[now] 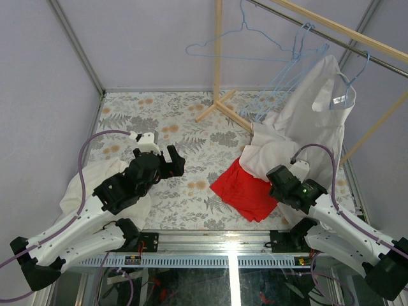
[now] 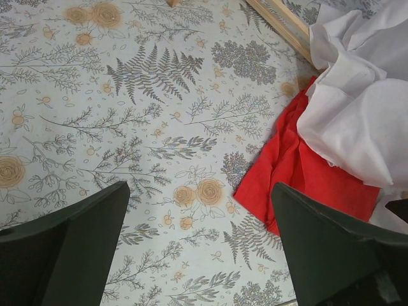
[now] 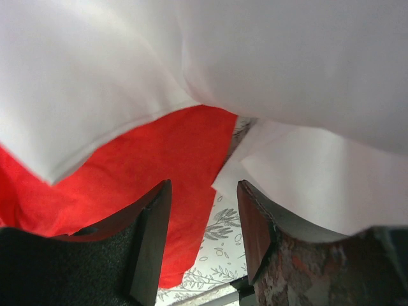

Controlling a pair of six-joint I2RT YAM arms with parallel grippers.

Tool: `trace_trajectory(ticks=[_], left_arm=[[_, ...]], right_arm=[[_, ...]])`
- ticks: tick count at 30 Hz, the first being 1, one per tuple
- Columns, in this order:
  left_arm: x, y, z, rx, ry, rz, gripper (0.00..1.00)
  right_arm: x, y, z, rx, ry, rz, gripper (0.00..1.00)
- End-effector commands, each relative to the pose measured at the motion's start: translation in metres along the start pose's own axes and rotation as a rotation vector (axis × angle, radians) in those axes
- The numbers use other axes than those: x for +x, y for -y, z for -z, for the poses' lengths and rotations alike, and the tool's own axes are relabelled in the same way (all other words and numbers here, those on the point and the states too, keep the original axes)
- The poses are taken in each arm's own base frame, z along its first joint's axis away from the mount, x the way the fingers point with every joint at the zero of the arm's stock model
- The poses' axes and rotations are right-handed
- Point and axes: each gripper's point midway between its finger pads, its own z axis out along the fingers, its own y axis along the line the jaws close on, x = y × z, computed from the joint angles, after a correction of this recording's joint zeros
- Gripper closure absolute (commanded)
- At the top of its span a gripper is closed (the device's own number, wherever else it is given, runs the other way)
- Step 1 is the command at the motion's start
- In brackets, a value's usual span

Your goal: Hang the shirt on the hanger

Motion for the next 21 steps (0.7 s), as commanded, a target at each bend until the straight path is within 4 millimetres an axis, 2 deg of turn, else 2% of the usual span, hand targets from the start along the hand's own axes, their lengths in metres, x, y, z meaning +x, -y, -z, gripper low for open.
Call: trace_trajectory(ticks=[1,5,10,13,14,17,19,21], left_arm=[[-0.013,0.008,-0.002,0.029,0.05,0.027,0.07],[-0.009,0.008,-0.005,0.028,0.04,0.025,0.07],[-0.008,0.007,-0.005,0.026,0.042,0.035,0.07],[-0.009,0.005,-0.003,0.02,0.046,0.033,0.07],[-0.01,0.004,-0.002,0.016,0.048,0.031,0.07],[-0.009,0.003,-0.003,0.01,0.046,0.019,0.07],[-0.009,0.004,-0.005,0.011,0.045,0.014,0.07],[-0.008,0.005,-0.006,0.016,0.04,0.011,0.07]], right_arm=[[-0.016,0.032,-0.001,0.153,0.138,-0.253,0.47],[-0.007,0.04,-0.003,0.209,0.114,-0.315,0.45],[0.009,0.043,-0.015,0.262,0.072,-0.315,0.4],[-0.011,0.039,-0.01,0.259,0.139,-0.276,0.4],[-0.024,0.032,-0.006,0.236,0.176,-0.255,0.41],[-0.063,-0.015,0.007,0.042,0.258,-0.079,0.42],[-0.078,-0.047,0.017,-0.114,0.292,0.041,0.43],[-0.09,-0.064,0.023,-0.208,0.353,0.058,0.47]])
